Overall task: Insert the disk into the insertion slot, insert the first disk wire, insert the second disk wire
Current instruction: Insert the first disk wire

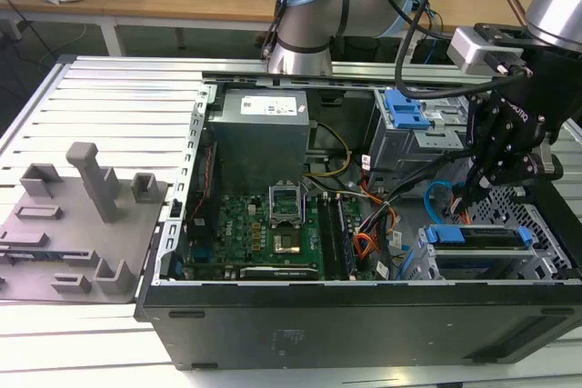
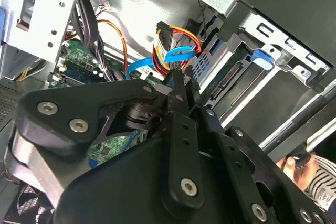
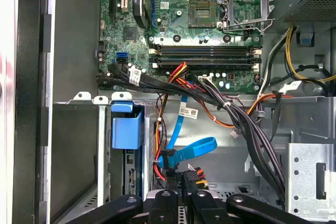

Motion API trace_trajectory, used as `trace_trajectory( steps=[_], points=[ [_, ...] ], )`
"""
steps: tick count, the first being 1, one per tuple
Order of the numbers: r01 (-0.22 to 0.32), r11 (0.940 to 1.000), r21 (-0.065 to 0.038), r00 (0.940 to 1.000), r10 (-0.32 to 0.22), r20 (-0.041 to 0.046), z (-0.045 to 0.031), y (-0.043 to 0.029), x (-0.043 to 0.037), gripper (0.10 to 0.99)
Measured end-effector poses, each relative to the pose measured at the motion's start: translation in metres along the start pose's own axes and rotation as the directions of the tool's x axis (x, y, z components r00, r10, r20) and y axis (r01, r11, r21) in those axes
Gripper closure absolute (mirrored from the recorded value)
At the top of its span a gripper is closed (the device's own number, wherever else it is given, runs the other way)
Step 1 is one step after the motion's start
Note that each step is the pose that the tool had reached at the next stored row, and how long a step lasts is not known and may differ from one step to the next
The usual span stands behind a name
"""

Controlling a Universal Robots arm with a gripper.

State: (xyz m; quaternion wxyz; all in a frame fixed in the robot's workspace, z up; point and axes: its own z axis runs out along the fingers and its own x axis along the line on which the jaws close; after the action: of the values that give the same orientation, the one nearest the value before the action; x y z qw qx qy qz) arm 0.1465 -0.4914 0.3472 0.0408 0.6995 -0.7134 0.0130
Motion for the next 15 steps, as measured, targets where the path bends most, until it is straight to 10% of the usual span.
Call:
trace_trajectory(
  steps=[3, 6, 10, 15],
  points=[
    [0.001, 1.0000, -0.002, 0.9999, -0.001, 0.0118, 0.0000, -0.0038, 0.0009, 0.922],
    [0.003, 1.0000, -0.004, 0.9982, -0.003, 0.0603, 0.0007, -0.0049, 0.0100, 0.922],
    [0.003, 1.0000, -0.004, 0.9981, -0.003, 0.0623, 0.0029, -0.0055, 0.0390, 0.922],
    [0.003, 1.0000, -0.005, 0.9981, -0.003, 0.0623, 0.0035, -0.0083, 0.0480, 0.922]
  ],
)
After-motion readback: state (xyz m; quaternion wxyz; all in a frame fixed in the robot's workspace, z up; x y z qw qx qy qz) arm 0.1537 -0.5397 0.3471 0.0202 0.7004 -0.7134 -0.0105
